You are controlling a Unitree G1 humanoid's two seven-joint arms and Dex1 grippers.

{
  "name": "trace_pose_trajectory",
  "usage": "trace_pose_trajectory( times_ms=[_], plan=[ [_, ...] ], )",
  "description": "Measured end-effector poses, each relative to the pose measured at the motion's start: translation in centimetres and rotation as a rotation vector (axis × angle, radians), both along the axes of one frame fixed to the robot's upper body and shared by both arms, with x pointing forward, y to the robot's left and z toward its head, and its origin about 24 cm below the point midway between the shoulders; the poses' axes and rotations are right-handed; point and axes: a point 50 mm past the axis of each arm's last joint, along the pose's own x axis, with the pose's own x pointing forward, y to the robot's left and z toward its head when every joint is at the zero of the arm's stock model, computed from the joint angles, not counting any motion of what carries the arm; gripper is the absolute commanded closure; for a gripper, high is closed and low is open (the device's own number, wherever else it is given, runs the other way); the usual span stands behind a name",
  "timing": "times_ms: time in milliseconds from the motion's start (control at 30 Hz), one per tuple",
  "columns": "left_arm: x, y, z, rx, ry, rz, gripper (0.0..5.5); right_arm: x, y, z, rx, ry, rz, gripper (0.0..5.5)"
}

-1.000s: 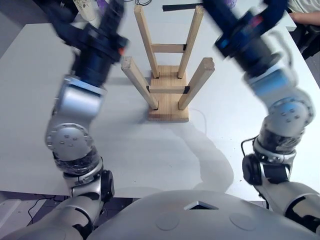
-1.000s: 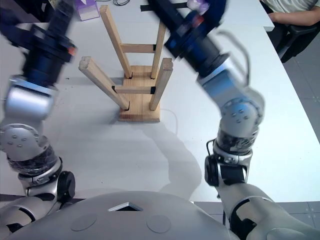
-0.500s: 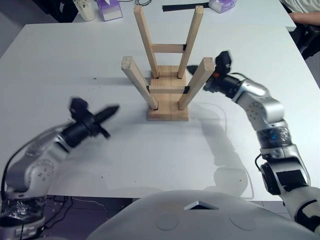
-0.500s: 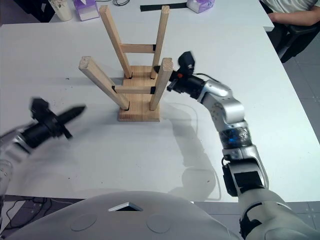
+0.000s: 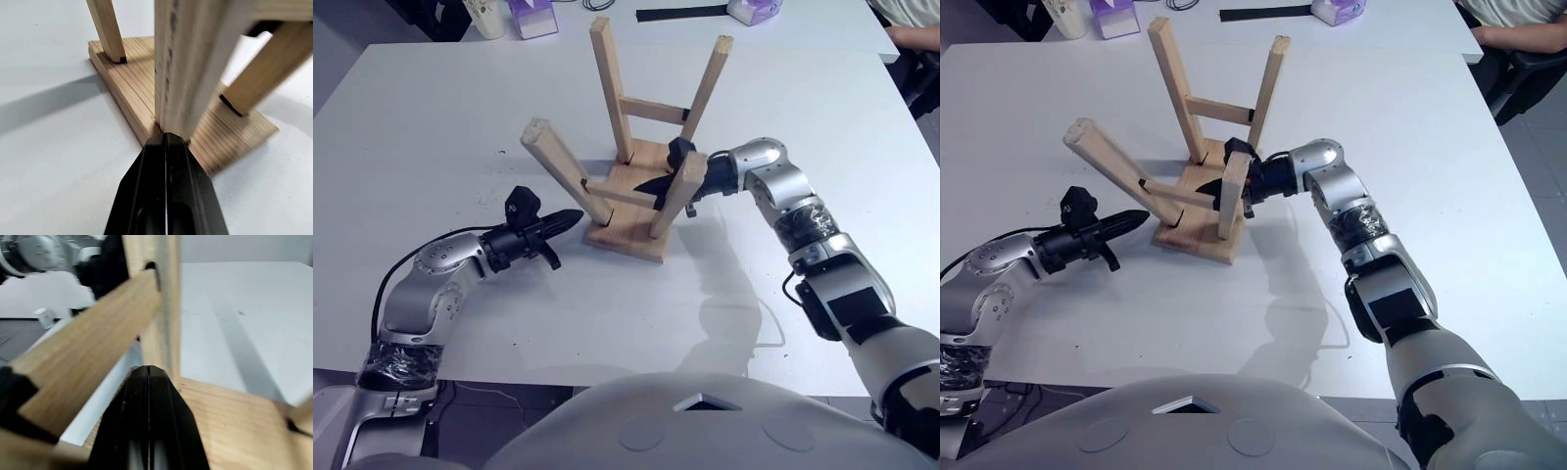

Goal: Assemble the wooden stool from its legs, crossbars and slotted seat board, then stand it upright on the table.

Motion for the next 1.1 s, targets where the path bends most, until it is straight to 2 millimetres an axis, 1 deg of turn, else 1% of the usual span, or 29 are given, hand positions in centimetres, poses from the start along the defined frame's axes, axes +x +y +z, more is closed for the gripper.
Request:
trace_pose_trajectory(
  times_ms=[33,133,233,300,367,433,467,533,600,633,700,800,900,967,1033,1100],
  plan=[
    [0.0,0.0,-0.1,0.004,-0.002,0.002,5.48,-0.5,0.2,-0.2,0.002,0.005,0.01,5.5],
    [-0.3,0.1,-0.5,0.006,-0.001,0.019,5.48,-3.4,1.5,-1.6,0.021,0.063,0.035,5.5],
    [0.3,1.6,-0.6,0.04,-0.016,0.07,5.48,-6.0,3.0,-2.4,0.04,0.1,0.01,5.5],
    [1.4,2.3,0.1,0.051,-0.05,0.077,5.48,-6.8,4.0,-2.5,0.061,0.113,-0.051,5.5],
    [2.0,2.7,0.7,0.064,-0.078,0.08,5.48,-7.1,4.8,-2.2,0.071,0.091,-0.107,5.5],
    [2.0,2.8,0.9,0.064,-0.086,0.079,5.48,-6.8,4.7,-1.8,0.063,0.045,-0.187,5.5],
    [1.9,2.9,1.0,0.058,-0.085,0.084,5.48,-6.7,4.3,-1.5,0.066,0.026,-0.227,5.5],
    [1.2,3.2,1.2,0.031,-0.081,0.1,5.48,-6.5,2.7,-0.9,0.056,-0.012,-0.279,5.5],
    [-0.1,3.5,1.1,-0.021,-0.064,0.127,5.48,-7.1,0.7,-0.4,0.035,-0.028,-0.308,5.5],
    [-0.8,3.6,0.8,-0.039,-0.042,0.14,5.48,-7.6,-0.1,-0.2,0.025,-0.032,-0.312,5.5],
    [-1.7,3.6,0.3,-0.065,-0.014,0.144,5.48,-8.2,-1.1,0.2,0.028,-0.022,-0.317,5.5],
    [-2.0,3.5,0.5,-0.092,-0.001,0.125,5.48,-8.8,-2.6,0.8,0.025,-0.038,-0.329,5.5],
    [-2.3,4.0,1.4,-0.121,-0.018,0.142,5.48,-9.0,-4.3,1.0,0.004,-0.037,-0.362,5.5],
    [-3.0,4.3,2.0,-0.141,-0.028,0.165,5.48,-9.4,-5.4,1.2,-0.018,-0.028,-0.36,5.5],
    [-3.7,4.6,1.8,-0.144,-0.016,0.208,5.48,-9.8,-6.0,1.3,-0.029,-0.025,-0.357,5.5],
    [-4.5,4.4,1.2,-0.156,0.007,0.243,5.48,-10.0,-6.6,1.5,-0.039,-0.023,-0.365,5.5]
  ],
)
